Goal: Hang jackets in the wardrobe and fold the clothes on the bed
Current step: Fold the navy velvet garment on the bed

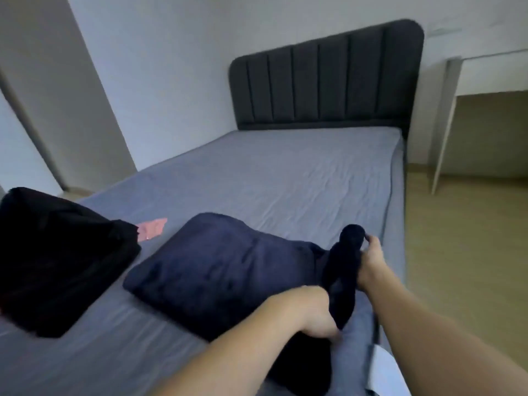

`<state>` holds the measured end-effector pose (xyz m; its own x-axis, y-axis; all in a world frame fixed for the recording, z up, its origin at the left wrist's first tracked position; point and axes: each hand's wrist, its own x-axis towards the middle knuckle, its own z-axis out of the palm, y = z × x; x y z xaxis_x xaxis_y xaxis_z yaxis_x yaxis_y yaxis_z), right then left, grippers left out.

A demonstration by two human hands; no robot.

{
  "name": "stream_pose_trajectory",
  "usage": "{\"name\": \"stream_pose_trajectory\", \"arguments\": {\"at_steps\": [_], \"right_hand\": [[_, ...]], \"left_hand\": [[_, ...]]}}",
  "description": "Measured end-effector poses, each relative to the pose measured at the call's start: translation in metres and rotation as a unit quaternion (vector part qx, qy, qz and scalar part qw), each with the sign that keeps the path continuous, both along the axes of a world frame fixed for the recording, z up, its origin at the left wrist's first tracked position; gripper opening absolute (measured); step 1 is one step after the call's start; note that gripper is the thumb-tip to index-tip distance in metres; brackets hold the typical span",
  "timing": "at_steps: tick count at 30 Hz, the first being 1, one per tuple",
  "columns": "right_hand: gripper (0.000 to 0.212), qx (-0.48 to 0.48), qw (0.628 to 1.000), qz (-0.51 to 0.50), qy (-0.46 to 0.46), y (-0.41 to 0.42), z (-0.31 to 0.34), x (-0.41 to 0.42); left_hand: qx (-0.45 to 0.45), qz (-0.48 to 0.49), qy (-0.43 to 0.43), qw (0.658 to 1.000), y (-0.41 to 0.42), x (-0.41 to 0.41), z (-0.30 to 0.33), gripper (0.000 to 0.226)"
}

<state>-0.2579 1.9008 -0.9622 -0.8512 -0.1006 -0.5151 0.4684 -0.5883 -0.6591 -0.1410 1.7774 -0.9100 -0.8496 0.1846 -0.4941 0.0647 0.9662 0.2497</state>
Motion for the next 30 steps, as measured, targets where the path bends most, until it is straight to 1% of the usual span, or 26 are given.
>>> {"name": "stream_pose_trajectory", "arguments": {"at_steps": [1, 2, 3, 4, 5, 6, 7, 8, 9, 10, 11, 12, 14, 16, 18, 20, 22, 25, 26, 27, 28, 29, 30], "right_hand": [[0.052, 0.005, 1.0, 0.015, -0.018, 0.017, -0.02, 0.003], [0.057, 0.004, 0.999, 0.025, -0.025, 0.03, -0.033, 0.006], [0.062, -0.003, 0.999, 0.037, -0.021, 0.039, -0.04, 0.008], [0.068, -0.016, 0.998, 0.056, -0.007, 0.045, -0.044, 0.009], [0.074, -0.017, 0.997, 0.08, 0.011, 0.049, -0.046, 0.007], [0.077, -0.006, 0.994, 0.103, 0.028, 0.052, -0.044, 0.005], [0.075, 0.017, 0.991, 0.124, 0.036, 0.055, -0.042, 0.003], [0.067, 0.04, 0.988, 0.146, 0.04, 0.058, -0.04, 0.001], [0.056, 0.07, 0.983, 0.167, 0.044, 0.061, -0.038, -0.002], [0.047, 0.109, 0.974, 0.194, 0.049, 0.062, -0.036, -0.004], [0.043, 0.158, 0.962, 0.217, 0.052, 0.062, -0.035, -0.005], [0.043, 0.201, 0.95, 0.236, 0.05, 0.059, -0.035, -0.006], [0.045, 0.263, 0.929, 0.254, 0.05, 0.053, -0.036, -0.003], [0.048, 0.307, 0.918, 0.245, 0.056, 0.046, -0.037, -0.003], [0.049, 0.337, 0.913, 0.222, 0.065, 0.042, -0.036, -0.004], [0.049, 0.342, 0.915, 0.202, 0.071, 0.038, -0.035, -0.004], [0.05, 0.331, 0.924, 0.183, 0.063, 0.034, -0.033, -0.004], [0.041, 0.303, 0.939, 0.157, 0.052, 0.026, -0.025, -0.004], [0.038, 0.294, 0.943, 0.147, 0.054, 0.023, -0.021, -0.003], [0.031, 0.284, 0.946, 0.14, 0.061, 0.02, -0.016, -0.001], [0.023, 0.272, 0.95, 0.134, 0.07, 0.016, -0.011, 0.001], [0.018, 0.249, 0.957, 0.127, 0.081, 0.013, -0.005, 0.003], [0.021, 0.219, 0.964, 0.118, 0.094, 0.008, 0.0, 0.003]], "left_hand": [[-0.008, -0.01, -0.022, 1.0, 0.01, 0.007, -0.025, 0.059], [-0.015, -0.015, -0.02, 1.0, 0.015, 0.01, -0.041, 0.065], [-0.006, -0.015, -0.002, 1.0, 0.015, 0.009, -0.048, 0.062], [0.031, -0.002, 0.027, 0.999, 0.01, 0.005, -0.049, 0.052], [0.079, 0.031, 0.069, 0.994, 0.002, 0.0, -0.046, 0.041], [0.103, 0.068, 0.129, 0.984, -0.009, -0.007, -0.044, 0.034], [0.086, 0.099, 0.19, 0.973, -0.021, -0.014, -0.044, 0.036], [0.024, 0.115, 0.218, 0.969, -0.03, -0.017, -0.048, 0.047], [-0.041, 0.124, 0.196, 0.972, -0.035, -0.017, -0.056, 0.06], [-0.087, 0.12, 0.143, 0.979, -0.036, -0.014, -0.068, 0.068], [-0.114, 0.102, 0.1, 0.983, -0.032, -0.009, -0.082, 0.071], [-0.118, 0.08, 0.085, 0.986, -0.024, -0.001, -0.094, 0.072], [-0.081, 0.044, 0.096, 0.991, -0.011, 0.009, -0.106, 0.076], [-0.04, 0.012, 0.084, 0.996, -0.007, 0.019, -0.102, 0.089], [-0.016, -0.026, 0.052, 0.998, -0.006, 0.034, -0.093, 0.105], [-0.037, -0.035, 0.059, 0.997, -0.003, 0.05, -0.09, 0.121], [-0.08, -0.006, 0.103, 0.991, 0.006, 0.062, -0.091, 0.127], [-0.144, 0.056, 0.126, 0.98, 0.027, 0.063, -0.094, 0.114], [-0.17, 0.061, 0.143, 0.973, 0.033, 0.06, -0.091, 0.105], [-0.182, 0.056, 0.171, 0.967, 0.034, 0.054, -0.089, 0.091], [-0.165, 0.048, 0.206, 0.963, 0.028, 0.046, -0.083, 0.07], [-0.112, 0.046, 0.236, 0.964, 0.017, 0.037, -0.073, 0.044], [-0.024, 0.064, 0.241, 0.968, 0.0, 0.031, -0.061, 0.023]]}}
